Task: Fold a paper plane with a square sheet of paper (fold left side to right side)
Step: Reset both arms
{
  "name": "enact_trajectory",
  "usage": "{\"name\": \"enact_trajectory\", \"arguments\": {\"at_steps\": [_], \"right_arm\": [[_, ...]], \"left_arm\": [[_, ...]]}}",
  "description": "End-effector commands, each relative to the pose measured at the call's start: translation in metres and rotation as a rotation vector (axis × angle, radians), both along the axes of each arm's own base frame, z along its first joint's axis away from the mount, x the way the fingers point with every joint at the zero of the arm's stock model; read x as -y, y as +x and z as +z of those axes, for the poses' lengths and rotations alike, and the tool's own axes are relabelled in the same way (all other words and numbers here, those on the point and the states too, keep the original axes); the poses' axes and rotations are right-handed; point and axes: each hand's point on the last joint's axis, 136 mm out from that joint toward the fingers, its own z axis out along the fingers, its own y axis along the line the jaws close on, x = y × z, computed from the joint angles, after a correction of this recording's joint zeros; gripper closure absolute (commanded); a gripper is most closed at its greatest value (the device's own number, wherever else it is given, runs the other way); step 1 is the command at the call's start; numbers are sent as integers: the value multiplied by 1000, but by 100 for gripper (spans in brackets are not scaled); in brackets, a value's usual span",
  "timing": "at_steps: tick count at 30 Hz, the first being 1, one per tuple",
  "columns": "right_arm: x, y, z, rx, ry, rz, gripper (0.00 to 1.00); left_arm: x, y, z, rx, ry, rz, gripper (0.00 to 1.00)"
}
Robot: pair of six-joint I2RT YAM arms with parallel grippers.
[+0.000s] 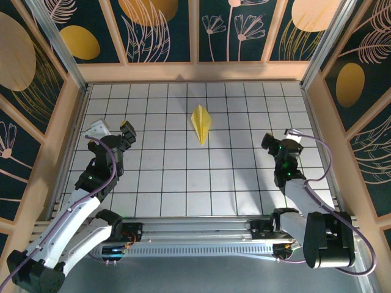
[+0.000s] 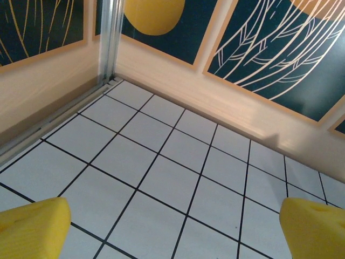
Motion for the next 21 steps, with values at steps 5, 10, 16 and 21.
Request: {"name": "enact_trajectory", "arguments": {"at_steps": [5,10,16,21], "right_arm": [[-2,16,30,252,9,61,1],[-10,26,20,271,-15,134,1],[-21,34,20,298,-98,227,1],[-21,23,11,368,-96,240,1]], "left_arm": [[-8,-2,6,3,22,30,1],[-8,-2,4,-5,31,32,1],[-8,1,-4,-27,57,37,1],[-7,6,-20,-48,102,34,1]]}}
